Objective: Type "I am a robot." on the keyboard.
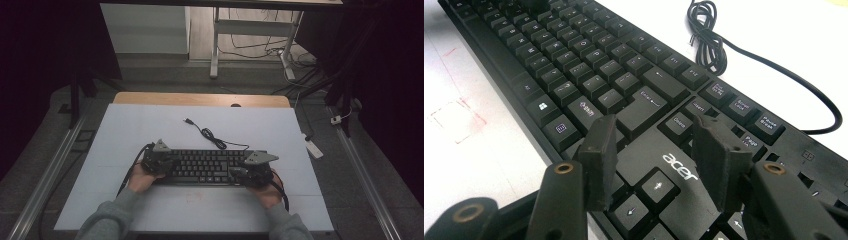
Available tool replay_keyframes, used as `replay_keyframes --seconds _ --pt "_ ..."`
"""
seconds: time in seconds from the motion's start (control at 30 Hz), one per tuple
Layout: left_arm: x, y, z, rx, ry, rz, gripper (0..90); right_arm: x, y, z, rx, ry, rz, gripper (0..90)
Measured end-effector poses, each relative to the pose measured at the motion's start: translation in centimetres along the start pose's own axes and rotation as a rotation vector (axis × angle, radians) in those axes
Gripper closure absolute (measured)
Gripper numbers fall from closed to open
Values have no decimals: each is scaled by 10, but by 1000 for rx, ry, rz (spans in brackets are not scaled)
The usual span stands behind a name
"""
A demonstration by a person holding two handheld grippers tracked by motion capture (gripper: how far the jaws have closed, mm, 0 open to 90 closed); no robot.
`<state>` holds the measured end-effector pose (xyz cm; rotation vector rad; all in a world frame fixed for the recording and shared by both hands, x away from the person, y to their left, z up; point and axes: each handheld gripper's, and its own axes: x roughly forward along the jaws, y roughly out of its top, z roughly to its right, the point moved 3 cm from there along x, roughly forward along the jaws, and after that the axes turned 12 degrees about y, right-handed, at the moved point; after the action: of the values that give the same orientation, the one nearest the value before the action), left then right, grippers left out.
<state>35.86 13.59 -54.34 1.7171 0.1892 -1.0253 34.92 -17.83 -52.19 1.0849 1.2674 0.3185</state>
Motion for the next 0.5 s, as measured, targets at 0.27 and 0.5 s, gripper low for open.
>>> replay_keyframes --seconds 0.27,0.5 --pt "2 -1 1 6 -2 -10 890 0 0 0 -1 -2 0 529" --pt "-11 3 -3 -25 -2 58 748 -2 0 0 1 -3 5 529"
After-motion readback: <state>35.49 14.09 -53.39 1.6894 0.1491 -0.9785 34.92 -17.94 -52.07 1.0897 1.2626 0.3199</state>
